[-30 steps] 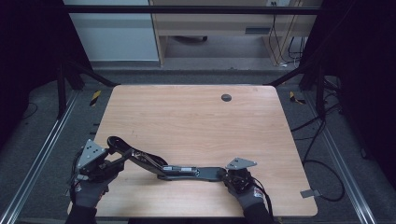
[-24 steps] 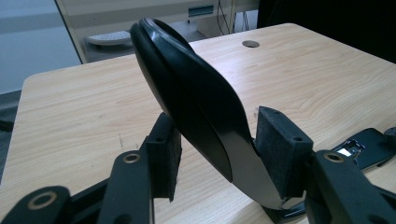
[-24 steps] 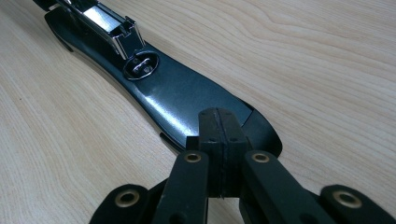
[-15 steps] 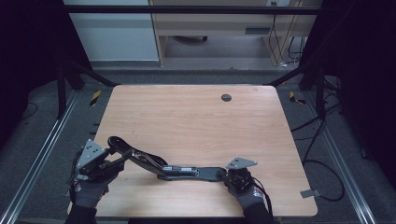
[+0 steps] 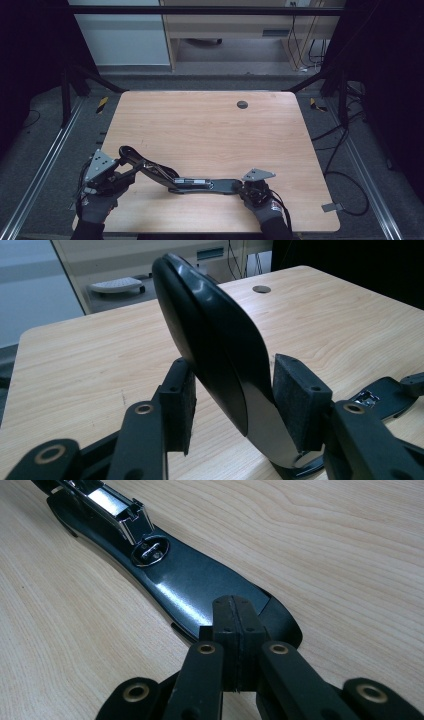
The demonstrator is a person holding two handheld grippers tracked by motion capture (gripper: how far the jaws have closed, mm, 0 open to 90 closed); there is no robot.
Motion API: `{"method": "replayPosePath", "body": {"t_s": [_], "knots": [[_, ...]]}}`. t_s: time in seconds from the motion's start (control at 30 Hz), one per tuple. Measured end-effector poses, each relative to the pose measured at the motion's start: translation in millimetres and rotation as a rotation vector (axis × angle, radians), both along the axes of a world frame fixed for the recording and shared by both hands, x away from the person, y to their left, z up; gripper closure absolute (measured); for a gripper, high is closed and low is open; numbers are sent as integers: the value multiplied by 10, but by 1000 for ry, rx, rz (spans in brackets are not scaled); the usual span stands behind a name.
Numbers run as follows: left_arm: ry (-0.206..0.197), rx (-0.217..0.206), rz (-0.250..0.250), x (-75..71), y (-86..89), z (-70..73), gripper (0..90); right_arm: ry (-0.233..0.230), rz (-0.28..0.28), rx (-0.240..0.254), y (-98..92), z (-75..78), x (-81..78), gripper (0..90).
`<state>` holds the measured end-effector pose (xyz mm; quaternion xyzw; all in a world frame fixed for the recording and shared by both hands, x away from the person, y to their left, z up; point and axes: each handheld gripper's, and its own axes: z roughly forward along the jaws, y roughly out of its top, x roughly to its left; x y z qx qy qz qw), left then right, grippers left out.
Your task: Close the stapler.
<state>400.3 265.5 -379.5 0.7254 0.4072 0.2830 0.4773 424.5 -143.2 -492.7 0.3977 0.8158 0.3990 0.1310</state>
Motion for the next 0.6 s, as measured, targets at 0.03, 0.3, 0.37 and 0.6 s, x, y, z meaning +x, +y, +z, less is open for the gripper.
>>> {"method": "replayPosePath", "body": {"t_s": [0.03, 0.3, 0.37, 0.6], "knots": [[-3, 0, -1, -3, -6, 1, 526, 0, 0, 0, 0, 0, 0, 900], [-11, 2, -11, -23, -54, 27, 534, -1, 2, 1, -1, -1, 2, 900], [-13, 2, -14, -30, -74, 37, 536, -1, 2, 1, -1, -1, 2, 900], [-16, 14, -19, -57, -118, 61, 539, 1, 0, 3, 0, 0, 1, 900]]}}
